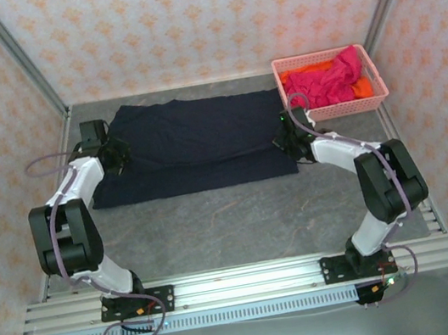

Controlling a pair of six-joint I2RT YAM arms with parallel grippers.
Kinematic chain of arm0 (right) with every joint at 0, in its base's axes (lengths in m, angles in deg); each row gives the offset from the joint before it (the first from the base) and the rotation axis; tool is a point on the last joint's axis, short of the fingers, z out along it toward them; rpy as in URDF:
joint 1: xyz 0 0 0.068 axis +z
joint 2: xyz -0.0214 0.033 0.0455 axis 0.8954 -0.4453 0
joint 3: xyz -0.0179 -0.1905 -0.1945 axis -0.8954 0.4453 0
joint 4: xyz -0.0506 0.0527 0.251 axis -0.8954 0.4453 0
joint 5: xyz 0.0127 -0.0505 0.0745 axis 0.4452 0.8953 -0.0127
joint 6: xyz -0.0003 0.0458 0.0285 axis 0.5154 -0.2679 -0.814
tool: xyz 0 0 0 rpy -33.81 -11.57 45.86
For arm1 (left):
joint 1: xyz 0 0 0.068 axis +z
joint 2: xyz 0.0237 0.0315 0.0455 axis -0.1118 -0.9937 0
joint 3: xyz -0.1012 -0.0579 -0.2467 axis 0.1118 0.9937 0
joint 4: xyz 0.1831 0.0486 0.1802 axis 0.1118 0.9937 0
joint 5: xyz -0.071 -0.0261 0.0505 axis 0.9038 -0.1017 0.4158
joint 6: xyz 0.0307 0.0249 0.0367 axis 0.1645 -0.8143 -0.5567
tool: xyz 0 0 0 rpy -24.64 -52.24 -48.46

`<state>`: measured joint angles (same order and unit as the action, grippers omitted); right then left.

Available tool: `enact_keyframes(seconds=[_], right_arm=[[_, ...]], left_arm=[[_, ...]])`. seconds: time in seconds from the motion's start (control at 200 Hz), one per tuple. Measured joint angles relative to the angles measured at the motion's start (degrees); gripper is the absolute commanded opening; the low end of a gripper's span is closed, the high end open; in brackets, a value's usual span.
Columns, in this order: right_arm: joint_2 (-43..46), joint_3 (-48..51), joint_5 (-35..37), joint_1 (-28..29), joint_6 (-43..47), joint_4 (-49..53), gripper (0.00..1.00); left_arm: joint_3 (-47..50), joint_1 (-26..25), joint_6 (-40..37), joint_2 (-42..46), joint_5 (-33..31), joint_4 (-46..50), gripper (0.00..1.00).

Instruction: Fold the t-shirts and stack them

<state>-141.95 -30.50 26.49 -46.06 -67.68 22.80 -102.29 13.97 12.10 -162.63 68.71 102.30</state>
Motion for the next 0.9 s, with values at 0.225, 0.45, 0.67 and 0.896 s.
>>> enact_keyframes(seconds=[0.225,0.45,0.67,0.896], right_arm=[[-2.8,-1.6,-0.4,-0.8,0.0,-0.4,0.00],[-5.4,-3.6,-0.9,-1.2,0.0,-0.8,0.00],[-7.1,-4.2,-1.4,-1.5,0.0,-0.8,0.00],[-7.8,-4.5,-1.8,-1.6,0.3,-0.9,0.41]], left_arm=[[-2.8,-0.5,0.1,-2.0,-0.2,-0.9,0.00],[-4.7,-1.2,0.2,-6.8,-0.4,-1.2,0.00],[-5.7,-1.3,0.2,-9.9,-0.4,-1.5,0.01],[-7.7,-1.6,0.1,-12.8,0.3,-2.9,0.23]])
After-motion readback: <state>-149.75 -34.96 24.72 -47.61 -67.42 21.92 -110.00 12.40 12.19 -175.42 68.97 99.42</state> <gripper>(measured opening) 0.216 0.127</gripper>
